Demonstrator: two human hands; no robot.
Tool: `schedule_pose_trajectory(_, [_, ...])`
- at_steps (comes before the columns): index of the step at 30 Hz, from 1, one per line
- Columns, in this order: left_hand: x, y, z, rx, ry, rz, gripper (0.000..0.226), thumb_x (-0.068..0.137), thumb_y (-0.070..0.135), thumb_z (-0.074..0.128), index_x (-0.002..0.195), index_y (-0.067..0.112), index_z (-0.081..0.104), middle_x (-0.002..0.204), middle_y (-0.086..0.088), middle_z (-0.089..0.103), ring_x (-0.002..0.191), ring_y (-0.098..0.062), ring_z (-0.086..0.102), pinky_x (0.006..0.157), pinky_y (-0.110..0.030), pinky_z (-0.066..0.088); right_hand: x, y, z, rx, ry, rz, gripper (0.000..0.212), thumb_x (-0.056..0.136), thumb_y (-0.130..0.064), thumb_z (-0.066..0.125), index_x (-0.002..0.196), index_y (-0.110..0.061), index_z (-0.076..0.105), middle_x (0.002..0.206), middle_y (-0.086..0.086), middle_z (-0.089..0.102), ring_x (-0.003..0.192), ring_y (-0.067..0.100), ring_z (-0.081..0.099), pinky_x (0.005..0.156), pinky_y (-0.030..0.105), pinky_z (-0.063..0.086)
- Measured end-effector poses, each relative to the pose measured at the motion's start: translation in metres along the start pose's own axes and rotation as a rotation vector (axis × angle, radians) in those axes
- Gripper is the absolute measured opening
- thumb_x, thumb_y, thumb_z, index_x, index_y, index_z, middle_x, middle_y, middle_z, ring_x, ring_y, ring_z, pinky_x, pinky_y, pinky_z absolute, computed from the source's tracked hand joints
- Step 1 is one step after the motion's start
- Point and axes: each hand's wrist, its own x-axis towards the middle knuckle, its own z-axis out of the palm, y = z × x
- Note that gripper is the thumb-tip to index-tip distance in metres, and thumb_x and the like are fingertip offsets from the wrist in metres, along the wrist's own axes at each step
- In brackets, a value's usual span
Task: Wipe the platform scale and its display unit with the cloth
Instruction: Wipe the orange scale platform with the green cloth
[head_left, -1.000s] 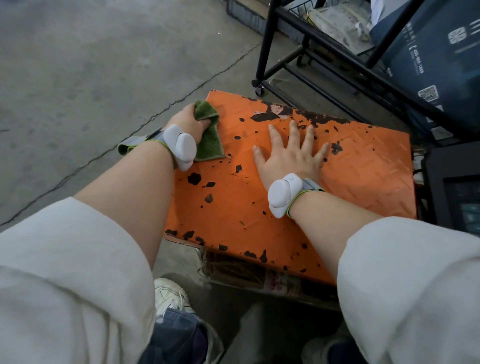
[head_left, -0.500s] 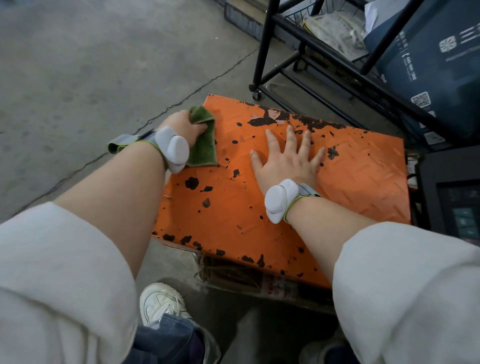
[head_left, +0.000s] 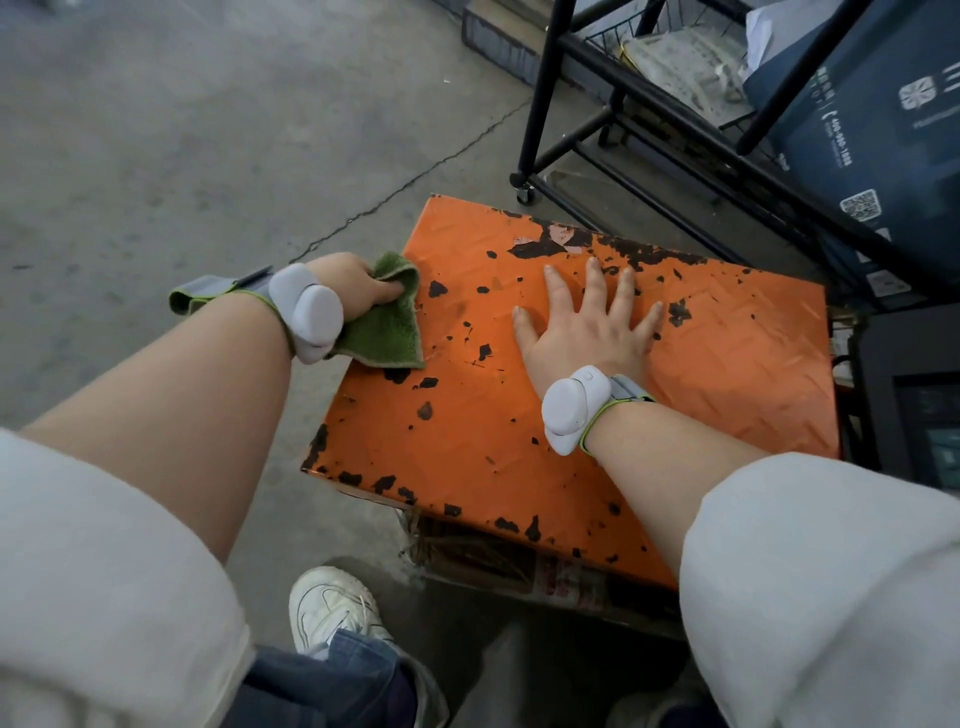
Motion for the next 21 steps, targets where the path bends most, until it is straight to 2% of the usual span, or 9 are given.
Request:
schedule_pose_trajectory(4, [0.009,0.022,0.01,-0.259,0.171,0.125,0.041,0.097,0.032,0.045,0.132,0.01,0.046,0.129,-0.013,0.055,0.117,-0.031,0.052,0.086,-0.03,0.037,0.0,0.0,0.0,0.003,-0.006,0.004,0.063,0.09,-0.063,0.015,0.147,-0.037,0.01,0.159,0.005,0.005,0.145,0.036,-0.003,0.112,0.064,0.001])
schedule_pose_trajectory(9, [0.023,0.037,0.012,-0.315,0.22,0.149,0.05,0.099,0.028,0.043,0.145,0.02,0.028,0.136,-0.013,0.051,0.121,-0.032,0.049,0.094,-0.033,0.039,0.001,-0.001,0.0,0.003,-0.009,0.005,0.063,0.09,-0.063,0.016,0.147,-0.037,0.011,0.159,0.005,0.005,0.145,0.037,-0.003,0.112,0.064,0.001])
schedule_pose_trajectory(14, [0.01,0.019,0.019,-0.2,0.207,0.161,0.046,0.1,0.03,0.039,0.143,0.018,0.031,0.134,-0.013,0.051,0.12,-0.032,0.05,0.087,-0.031,0.037,0.0,-0.002,0.002,0.013,-0.004,0.0,0.063,0.09,-0.063,0.016,0.147,-0.037,0.011,0.159,0.006,0.006,0.145,0.037,-0.003,0.111,0.065,0.001])
schedule_pose_trajectory(16, [0.003,0.008,0.02,-0.142,0.17,0.152,0.042,0.1,0.032,0.039,0.139,0.016,0.037,0.133,-0.012,0.052,0.119,-0.032,0.051,0.089,-0.032,0.037,-0.001,-0.002,0.001,0.007,-0.003,-0.002,0.063,0.09,-0.063,0.015,0.147,-0.036,0.01,0.159,0.006,0.005,0.145,0.038,-0.003,0.111,0.065,0.001])
schedule_pose_trajectory(19, [0.002,0.0,0.018,-0.147,0.104,0.122,0.039,0.099,0.036,0.041,0.13,0.013,0.047,0.128,-0.011,0.056,0.117,-0.031,0.052,0.092,-0.034,0.038,-0.003,-0.002,0.001,-0.005,0.008,-0.006,0.063,0.09,-0.062,0.014,0.148,-0.035,0.01,0.159,0.008,0.005,0.145,0.038,-0.003,0.111,0.066,0.002])
schedule_pose_trajectory(21, [0.01,0.004,0.014,-0.167,0.115,0.104,0.04,0.098,0.039,0.041,0.127,0.013,0.049,0.127,-0.011,0.057,0.115,-0.031,0.053,0.09,-0.032,0.038,-0.002,-0.002,0.0,0.005,0.005,-0.002,0.063,0.09,-0.062,0.015,0.148,-0.035,0.011,0.159,0.008,0.006,0.144,0.038,-0.003,0.111,0.065,0.003])
